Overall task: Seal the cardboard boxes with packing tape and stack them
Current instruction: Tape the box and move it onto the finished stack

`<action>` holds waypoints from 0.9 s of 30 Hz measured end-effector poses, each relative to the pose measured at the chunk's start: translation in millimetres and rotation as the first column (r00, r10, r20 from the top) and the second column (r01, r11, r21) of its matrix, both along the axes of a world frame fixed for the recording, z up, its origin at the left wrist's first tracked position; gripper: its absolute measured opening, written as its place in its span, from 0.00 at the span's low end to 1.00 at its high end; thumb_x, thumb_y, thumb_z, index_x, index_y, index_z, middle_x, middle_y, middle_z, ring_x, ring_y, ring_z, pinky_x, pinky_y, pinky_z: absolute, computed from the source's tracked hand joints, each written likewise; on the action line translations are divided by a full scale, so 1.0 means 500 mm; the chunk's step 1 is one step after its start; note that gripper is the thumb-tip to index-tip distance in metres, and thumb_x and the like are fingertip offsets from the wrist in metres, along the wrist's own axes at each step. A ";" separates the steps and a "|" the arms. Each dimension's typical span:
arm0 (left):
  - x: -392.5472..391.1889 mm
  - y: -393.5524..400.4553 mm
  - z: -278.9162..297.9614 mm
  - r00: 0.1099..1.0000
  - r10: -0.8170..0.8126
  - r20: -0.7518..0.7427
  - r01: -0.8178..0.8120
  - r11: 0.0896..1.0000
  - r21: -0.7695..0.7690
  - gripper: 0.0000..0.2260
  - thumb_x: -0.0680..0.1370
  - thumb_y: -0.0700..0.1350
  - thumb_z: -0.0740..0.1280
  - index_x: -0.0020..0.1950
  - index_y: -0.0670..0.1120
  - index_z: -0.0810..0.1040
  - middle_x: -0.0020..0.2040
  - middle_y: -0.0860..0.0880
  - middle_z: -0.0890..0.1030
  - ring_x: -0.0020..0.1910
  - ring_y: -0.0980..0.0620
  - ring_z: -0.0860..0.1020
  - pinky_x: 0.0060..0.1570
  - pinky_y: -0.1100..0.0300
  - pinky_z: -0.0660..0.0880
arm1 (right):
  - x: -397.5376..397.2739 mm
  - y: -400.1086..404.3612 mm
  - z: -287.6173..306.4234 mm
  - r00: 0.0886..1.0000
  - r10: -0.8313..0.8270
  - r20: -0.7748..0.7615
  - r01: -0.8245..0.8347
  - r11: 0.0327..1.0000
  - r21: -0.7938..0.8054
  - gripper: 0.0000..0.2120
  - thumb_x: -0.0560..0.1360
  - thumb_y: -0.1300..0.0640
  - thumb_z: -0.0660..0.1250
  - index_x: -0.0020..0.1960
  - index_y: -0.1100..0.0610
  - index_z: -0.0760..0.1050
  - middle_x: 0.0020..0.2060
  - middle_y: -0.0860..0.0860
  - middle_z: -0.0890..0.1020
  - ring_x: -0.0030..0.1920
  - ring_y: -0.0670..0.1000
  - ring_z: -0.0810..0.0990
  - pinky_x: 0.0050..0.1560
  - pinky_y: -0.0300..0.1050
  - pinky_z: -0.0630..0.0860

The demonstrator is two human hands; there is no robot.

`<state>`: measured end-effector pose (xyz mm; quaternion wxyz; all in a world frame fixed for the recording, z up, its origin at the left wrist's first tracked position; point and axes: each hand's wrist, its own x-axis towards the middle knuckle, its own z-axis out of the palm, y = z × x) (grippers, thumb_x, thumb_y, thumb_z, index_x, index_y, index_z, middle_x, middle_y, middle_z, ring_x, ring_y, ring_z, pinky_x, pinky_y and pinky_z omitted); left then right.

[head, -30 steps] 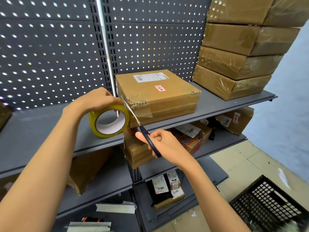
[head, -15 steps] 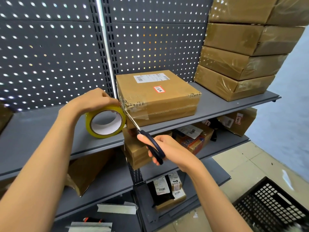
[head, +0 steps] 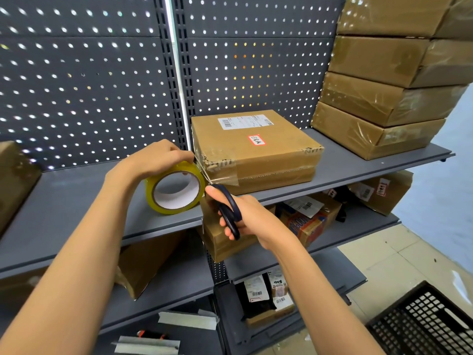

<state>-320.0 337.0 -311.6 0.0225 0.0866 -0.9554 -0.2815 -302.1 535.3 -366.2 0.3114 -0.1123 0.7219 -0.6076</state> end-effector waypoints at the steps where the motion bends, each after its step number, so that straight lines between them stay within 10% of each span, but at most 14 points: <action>1: 0.000 0.001 -0.001 1.000 -0.004 -0.005 0.004 1.000 -0.003 0.21 0.77 0.50 0.64 0.25 0.46 0.69 0.27 0.48 0.63 0.30 0.50 0.61 0.34 0.56 0.61 | -0.003 -0.001 0.004 1.000 0.004 -0.009 -0.004 1.000 0.007 0.23 0.72 0.36 0.67 0.40 0.58 0.75 0.31 0.53 0.75 0.28 0.49 0.74 0.34 0.40 0.75; 27: 0.011 0.006 -0.009 0.997 0.032 -0.069 -0.030 0.999 0.029 0.23 0.77 0.50 0.64 0.22 0.50 0.68 0.25 0.49 0.65 0.28 0.51 0.62 0.32 0.56 0.61 | -0.004 0.009 -0.005 0.995 -0.039 -0.096 0.036 0.999 -0.028 0.17 0.75 0.47 0.69 0.34 0.58 0.76 0.28 0.52 0.74 0.23 0.46 0.70 0.24 0.35 0.70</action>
